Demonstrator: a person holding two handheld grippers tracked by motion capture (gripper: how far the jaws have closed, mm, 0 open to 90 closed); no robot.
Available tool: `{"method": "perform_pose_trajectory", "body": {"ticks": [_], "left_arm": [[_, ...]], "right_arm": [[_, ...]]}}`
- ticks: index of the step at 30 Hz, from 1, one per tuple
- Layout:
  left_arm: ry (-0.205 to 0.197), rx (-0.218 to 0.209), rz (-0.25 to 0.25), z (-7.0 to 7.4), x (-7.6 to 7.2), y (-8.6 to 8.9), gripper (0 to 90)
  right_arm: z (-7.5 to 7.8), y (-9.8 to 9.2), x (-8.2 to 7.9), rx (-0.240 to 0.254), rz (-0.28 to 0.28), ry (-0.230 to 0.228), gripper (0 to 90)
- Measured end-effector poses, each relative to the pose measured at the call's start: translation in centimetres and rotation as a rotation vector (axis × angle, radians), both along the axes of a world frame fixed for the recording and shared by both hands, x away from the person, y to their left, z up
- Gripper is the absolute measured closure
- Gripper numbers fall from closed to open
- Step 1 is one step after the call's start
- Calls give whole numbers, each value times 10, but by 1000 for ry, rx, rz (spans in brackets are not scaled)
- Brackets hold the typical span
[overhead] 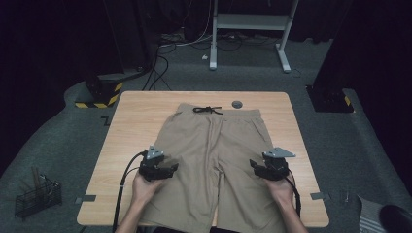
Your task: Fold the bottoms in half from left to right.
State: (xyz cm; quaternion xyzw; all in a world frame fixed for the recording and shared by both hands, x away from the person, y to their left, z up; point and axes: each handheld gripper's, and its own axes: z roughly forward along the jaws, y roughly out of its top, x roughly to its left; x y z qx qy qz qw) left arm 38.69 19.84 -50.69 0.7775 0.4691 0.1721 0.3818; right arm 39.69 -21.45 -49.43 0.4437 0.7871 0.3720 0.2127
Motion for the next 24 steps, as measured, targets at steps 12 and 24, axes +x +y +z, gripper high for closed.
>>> {"method": "perform_pose_trajectory", "body": {"ticks": [12,24], "left_arm": [[20,81,42,-15,24,-8,270],[-30,86,55,-20,15,-10,273]], "right_arm": [[-25,17,21,-30,-22,71,399],[-29,15,18,-41,-14,48,396]]}}
